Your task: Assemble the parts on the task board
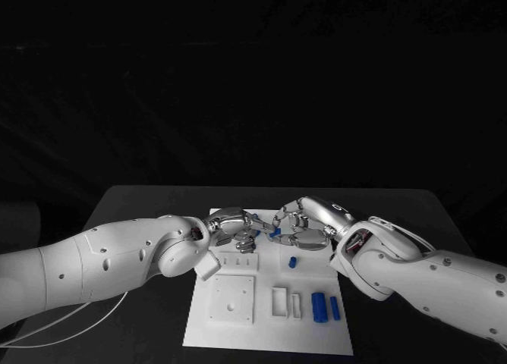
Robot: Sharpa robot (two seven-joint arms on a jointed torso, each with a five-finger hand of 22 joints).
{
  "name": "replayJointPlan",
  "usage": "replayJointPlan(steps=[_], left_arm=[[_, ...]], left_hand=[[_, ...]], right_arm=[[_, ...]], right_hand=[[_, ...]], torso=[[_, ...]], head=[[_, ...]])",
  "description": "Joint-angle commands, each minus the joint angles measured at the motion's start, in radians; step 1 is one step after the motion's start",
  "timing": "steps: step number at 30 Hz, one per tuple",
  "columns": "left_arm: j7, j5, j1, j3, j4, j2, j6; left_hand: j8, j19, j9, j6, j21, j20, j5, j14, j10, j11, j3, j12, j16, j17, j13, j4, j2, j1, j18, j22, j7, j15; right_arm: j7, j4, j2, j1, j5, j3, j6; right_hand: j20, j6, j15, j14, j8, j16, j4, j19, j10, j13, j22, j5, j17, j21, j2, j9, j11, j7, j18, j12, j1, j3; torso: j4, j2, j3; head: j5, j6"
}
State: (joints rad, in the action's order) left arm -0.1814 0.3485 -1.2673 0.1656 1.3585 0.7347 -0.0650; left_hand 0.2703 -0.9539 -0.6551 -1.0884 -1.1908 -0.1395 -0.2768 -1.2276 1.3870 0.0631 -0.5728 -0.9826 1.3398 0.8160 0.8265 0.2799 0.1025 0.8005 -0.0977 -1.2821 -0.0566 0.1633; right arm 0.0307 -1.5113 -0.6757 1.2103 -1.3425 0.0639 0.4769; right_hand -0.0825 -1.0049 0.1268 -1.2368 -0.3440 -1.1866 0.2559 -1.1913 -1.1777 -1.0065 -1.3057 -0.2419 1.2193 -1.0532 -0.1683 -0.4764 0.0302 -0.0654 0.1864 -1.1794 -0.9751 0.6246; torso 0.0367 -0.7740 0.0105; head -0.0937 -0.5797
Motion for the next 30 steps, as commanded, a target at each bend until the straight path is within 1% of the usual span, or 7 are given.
replayJointPlan(steps=[1, 6, 14, 18, 24, 26, 30], left_arm=[[-0.015, -0.028, -0.002, -0.002, 0.002, 0.0, 0.05], [-0.006, -0.006, -0.002, -0.002, 0.003, 0.0, 0.073], [0.057, 0.127, -0.002, -0.002, -0.004, 0.004, 0.163], [0.2, 0.204, -0.002, -0.002, -0.006, 0.014, 0.192], [0.372, 0.389, -0.002, -0.002, -0.006, 0.022, 0.236], [0.431, 0.455, -0.003, -0.002, -0.002, 0.025, 0.24], [0.54, 0.631, -0.004, -0.002, 0.011, 0.028, 0.187]], left_hand=[[0.008, -0.001, -0.004, -0.033, -0.005, -0.111, -0.026, -0.001, 0.0, 0.012, -0.005, 0.005, 0.004, -0.002, -0.002, 0.005, -0.005, 0.015, -0.008, -0.002, 0.019, 0.016], [0.011, -0.002, -0.007, -0.04, -0.005, -0.112, -0.048, -0.001, 0.0, 0.015, -0.007, 0.005, 0.004, -0.003, -0.003, 0.006, -0.009, 0.02, -0.008, -0.002, 0.023, 0.019], [0.016, -0.007, -0.013, -0.048, -0.007, -0.114, -0.084, -0.005, 0.002, 0.02, -0.009, 0.005, 0.005, -0.005, -0.004, 0.006, -0.015, 0.032, -0.008, -0.002, 0.028, 0.024], [0.018, -0.011, -0.016, -0.051, -0.009, -0.115, -0.105, -0.008, 0.004, 0.023, -0.008, 0.005, 0.006, -0.006, -0.004, 0.006, -0.016, 0.035, -0.009, -0.002, 0.03, 0.027], [0.023, -0.017, -0.022, -0.062, -0.01, -0.117, -0.135, -0.014, 0.008, 0.028, -0.007, 0.006, 0.007, -0.008, -0.005, 0.009, -0.022, 0.039, -0.01, -0.001, 0.035, 0.031], [0.026, -0.022, -0.025, -0.068, -0.011, -0.119, -0.165, -0.02, 0.011, 0.031, -0.007, 0.007, 0.009, -0.009, -0.006, 0.01, -0.027, 0.043, -0.011, 0.0, 0.038, 0.035], [0.03, -0.029, -0.03, -0.075, -0.013, -0.121, -0.217, -0.026, 0.013, 0.036, -0.008, 0.007, 0.01, -0.012, -0.007, 0.011, -0.032, 0.048, -0.013, 0.001, 0.043, 0.038]], right_arm=[[0.006, 0.008, -0.003, -0.002, 0.017, 0.002, 0.013], [0.014, 0.011, -0.007, -0.002, 0.034, 0.002, 0.043], [0.049, 0.032, -0.037, -0.002, 0.098, 0.002, 0.079], [0.043, 0.064, -0.062, -0.001, 0.109, 0.001, 0.112], [0.039, 0.162, -0.066, 0.012, 0.131, -0.011, 0.116], [0.039, 0.196, -0.06, 0.017, 0.141, -0.016, 0.112], [0.028, 0.257, -0.048, 0.025, 0.14, -0.031, 0.082]], right_hand=[[0.005, 0.047, -0.016, 0.026, 0.039, 0.022, -0.002, 0.024, 0.023, 0.001, 0.005, -0.025, -0.007, 0.012, -0.023, 0.022, -0.027, -0.044, 0.075, 0.019, 0.013, -0.016], [0.024, 0.132, -0.052, 0.064, 0.085, 0.048, 0.003, 0.063, 0.068, 0.007, 0.014, -0.045, -0.022, 0.041, -0.049, 0.04, -0.062, -0.08, 0.075, 0.046, 0.033, -0.057], [0.05, 0.191, -0.073, 0.096, 0.111, 0.062, -0.002, 0.093, 0.103, 0.015, 0.025, -0.081, -0.039, 0.07, -0.073, 0.05, -0.084, -0.103, 0.075, 0.062, 0.043, -0.108], [0.059, 0.196, -0.077, 0.107, 0.11, 0.069, -0.016, 0.103, 0.113, 0.021, 0.03, -0.11, -0.048, 0.082, -0.08, 0.048, -0.088, -0.106, 0.075, 0.068, 0.057, -0.124], [0.067, 0.19, -0.075, 0.114, 0.102, 0.083, -0.022, 0.114, 0.116, 0.039, 0.04, -0.114, -0.07, 0.101, -0.078, 0.043, -0.085, -0.103, 0.075, 0.082, 0.045, -0.129], [0.069, 0.191, -0.074, 0.115, 0.101, 0.085, -0.023, 0.116, 0.116, 0.043, 0.042, -0.115, -0.074, 0.104, -0.077, 0.043, -0.084, -0.103, 0.075, 0.085, 0.042, -0.13], [0.072, 0.192, -0.075, 0.118, 0.101, 0.089, -0.026, 0.119, 0.117, 0.05, 0.045, -0.116, -0.081, 0.11, -0.076, 0.042, -0.085, -0.103, 0.075, 0.09, 0.04, -0.132]], torso=[[0.0007, 0.0, 0.0003], [0.0004, 0.0, 0.0001], [-0.0002, 0.001, 0.0005], [0.0003, 0.001, 0.0001], [0.0003, 0.002, 0.0007], [-0.0008, 0.002, 0.0005], [-0.0009, 0.003, 0.0016]], head=[[-0.003, 0.0], [-0.003, 0.001], [-0.003, 0.002], [-0.006, -0.001], [-0.008, -0.005], [-0.008, -0.006], [-0.013, -0.01]])
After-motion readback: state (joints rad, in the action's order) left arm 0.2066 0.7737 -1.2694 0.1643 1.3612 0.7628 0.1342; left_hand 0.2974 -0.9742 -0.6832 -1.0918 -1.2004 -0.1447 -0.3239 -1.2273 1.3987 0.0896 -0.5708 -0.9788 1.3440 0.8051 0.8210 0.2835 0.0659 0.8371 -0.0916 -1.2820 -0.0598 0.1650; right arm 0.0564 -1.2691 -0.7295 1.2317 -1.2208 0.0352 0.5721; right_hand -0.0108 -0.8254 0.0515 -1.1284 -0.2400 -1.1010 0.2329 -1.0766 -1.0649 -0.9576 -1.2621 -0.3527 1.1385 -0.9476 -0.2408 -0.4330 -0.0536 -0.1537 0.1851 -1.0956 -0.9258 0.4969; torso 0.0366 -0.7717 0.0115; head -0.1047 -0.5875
